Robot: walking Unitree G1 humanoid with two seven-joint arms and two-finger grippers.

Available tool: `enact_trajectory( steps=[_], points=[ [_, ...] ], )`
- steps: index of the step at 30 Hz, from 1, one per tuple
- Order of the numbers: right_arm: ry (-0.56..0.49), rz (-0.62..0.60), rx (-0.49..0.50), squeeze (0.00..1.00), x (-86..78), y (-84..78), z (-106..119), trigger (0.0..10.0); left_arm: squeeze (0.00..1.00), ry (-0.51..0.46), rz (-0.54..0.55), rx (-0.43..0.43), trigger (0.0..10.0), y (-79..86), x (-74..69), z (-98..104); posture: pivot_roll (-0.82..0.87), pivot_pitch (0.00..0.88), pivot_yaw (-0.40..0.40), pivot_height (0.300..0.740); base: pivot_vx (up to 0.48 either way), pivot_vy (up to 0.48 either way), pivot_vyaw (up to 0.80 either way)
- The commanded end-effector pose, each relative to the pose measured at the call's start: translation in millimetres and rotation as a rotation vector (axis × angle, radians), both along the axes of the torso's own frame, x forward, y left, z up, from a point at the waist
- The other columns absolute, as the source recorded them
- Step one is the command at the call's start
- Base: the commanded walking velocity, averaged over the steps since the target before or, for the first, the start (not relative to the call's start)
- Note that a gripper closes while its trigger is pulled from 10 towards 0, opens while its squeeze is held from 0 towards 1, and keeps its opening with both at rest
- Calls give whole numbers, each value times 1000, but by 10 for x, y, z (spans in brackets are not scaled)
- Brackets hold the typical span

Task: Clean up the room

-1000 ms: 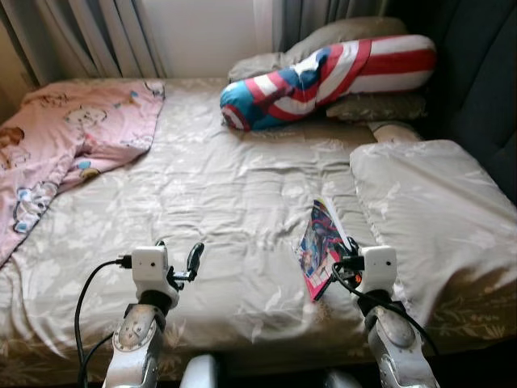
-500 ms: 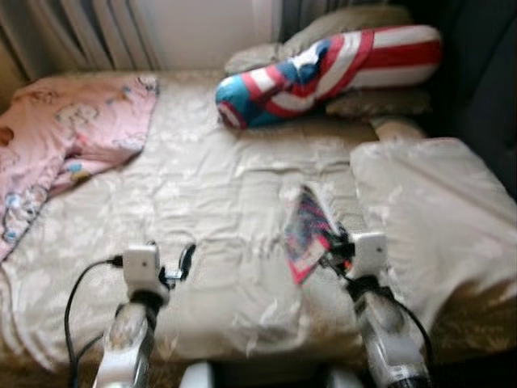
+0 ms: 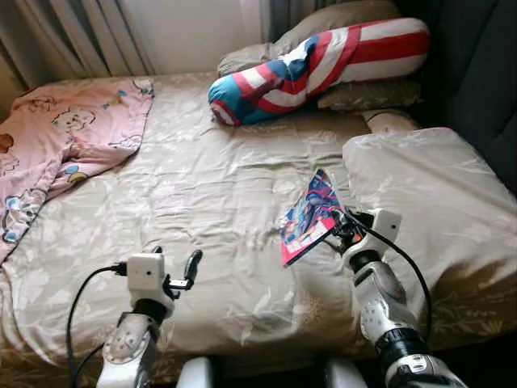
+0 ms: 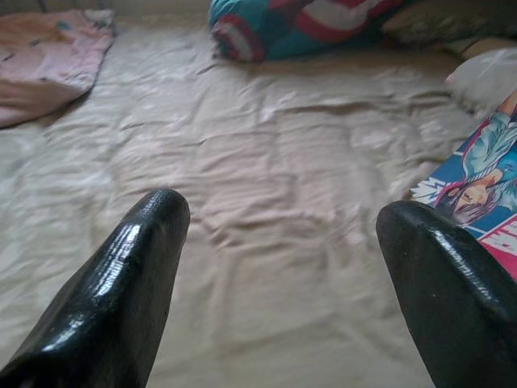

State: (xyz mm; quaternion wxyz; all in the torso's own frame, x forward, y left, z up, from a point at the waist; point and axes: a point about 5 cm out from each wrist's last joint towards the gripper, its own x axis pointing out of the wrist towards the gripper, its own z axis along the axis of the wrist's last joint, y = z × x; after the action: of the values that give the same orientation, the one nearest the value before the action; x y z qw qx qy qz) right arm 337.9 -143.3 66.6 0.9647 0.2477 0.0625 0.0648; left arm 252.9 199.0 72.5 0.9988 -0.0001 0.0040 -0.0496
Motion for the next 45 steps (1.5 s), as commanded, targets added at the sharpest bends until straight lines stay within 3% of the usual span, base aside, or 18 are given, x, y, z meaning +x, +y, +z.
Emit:
enact_trajectory(
  steps=[1, 4, 5, 9, 13, 15, 23, 45],
  points=[
    [-32, 22, 47, 0, 61, 65, 91, 10000, 0, 6, -1, 14, 10000, 43, -37, 20, 86, 140, 57, 628, 0, 0, 0],
    [-19, 36, 184, 0, 78, 94, 70, 10000, 0, 20, 2, 37, 10000, 119, -143, 45, 122, 167, 85, 628, 0, 0, 0],
    [-13, 28, 277, 0, 86, 76, 56, 10000, 0, 28, -3, 48, 10000, 144, -188, 63, 134, 180, 96, 628, 0, 0, 0],
    [-2, 14, 316, 0, 90, 48, 36, 10000, 0, 33, -9, 55, 10000, 151, -220, 78, 141, 190, 102, 628, 0, 0, 0],
    [177, -179, 291, 0, -53, -249, -264, 10000, 0, 73, -25, 83, 10000, 182, -414, 108, 169, 230, 126, 628, 0, 0, 0],
    [232, -219, 280, 0, -117, -325, -354, 10000, 0, 81, -25, 89, 10000, 193, -457, 118, 184, 243, 132, 628, 0, 0, 0],
    [363, -423, 263, 0, -361, -672, -597, 10000, 0, 133, -33, 108, 10000, 228, -638, 165, 204, 290, 153, 628, 0, 0, 0],
    [414, -478, 276, 0, -448, -694, -687, 10000, 0, 186, -24, 116, 10000, 217, -756, 210, 226, 324, 157, 628, 0, 0, 0]
  ],
)
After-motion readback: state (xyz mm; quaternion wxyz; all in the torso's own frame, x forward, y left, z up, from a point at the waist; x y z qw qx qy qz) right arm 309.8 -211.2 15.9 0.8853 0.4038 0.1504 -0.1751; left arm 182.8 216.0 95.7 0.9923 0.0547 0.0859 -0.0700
